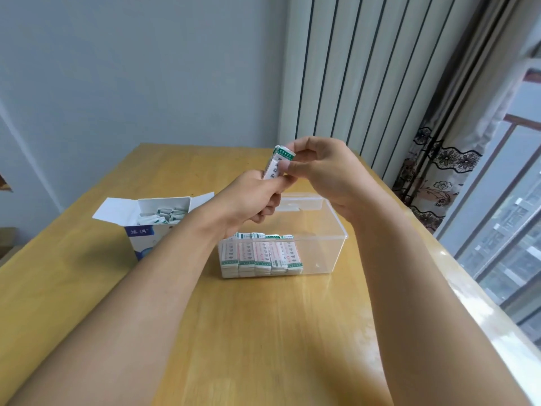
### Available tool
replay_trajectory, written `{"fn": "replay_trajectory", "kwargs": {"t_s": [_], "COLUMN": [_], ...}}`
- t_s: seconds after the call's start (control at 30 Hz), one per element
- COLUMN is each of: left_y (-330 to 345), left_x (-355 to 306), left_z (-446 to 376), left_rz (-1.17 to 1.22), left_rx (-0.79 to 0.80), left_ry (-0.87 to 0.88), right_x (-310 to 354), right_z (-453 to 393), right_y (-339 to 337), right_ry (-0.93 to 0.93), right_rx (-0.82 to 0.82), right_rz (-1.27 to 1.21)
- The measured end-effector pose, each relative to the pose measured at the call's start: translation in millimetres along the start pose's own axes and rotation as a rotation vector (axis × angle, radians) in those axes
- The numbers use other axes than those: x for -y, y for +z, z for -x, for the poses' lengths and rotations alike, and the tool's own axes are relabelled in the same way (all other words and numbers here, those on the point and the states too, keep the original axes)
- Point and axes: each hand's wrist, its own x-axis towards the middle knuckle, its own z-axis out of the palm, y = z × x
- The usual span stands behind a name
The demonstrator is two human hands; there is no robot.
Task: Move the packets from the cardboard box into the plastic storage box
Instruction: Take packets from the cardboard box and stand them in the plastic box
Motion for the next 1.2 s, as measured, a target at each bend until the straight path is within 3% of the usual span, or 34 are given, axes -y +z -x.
{"fn": "replay_trajectory", "kwargs": {"t_s": [0.23,0.37,0.47,0.67,0.93,1.2], "left_y": [-7.2,-4.0,-4.4,-6.7,-10.7,-12.5], "left_x": [6.9,11.5,12.9,10.3,10.8,14.7], "left_z": [-5.0,-7.4,-9.7,-7.6,-3.8,-8.5], "left_rz": [-0.176,-0.189,-0.098,0.293,0.404,0.415], "left_rx": [-0.057,-0.146,-0.166,-0.126,-0.029,-0.140], "left_ry": [0.108,0.107,0.079,-0.009,-0.093,-0.061], "right_x": [-5.2,-7.4,-10.2,-11.7,-19.0,-24.6], "right_z": [-2.2,-3.8,-5.7,-6.5,-9.9,-12.1], "right_y": [-11.7,-4.9,-3.5,-4.1,-0.6,1.9], "right_ry": [0.054,0.090,0.078,0.105,0.180,0.204], "right_rx": [-0.016,-0.121,-0.138,-0.063,-0.031,-0.022], "right_rz": [0.052,0.122,0.204,0.142,0.055,-0.054]}}
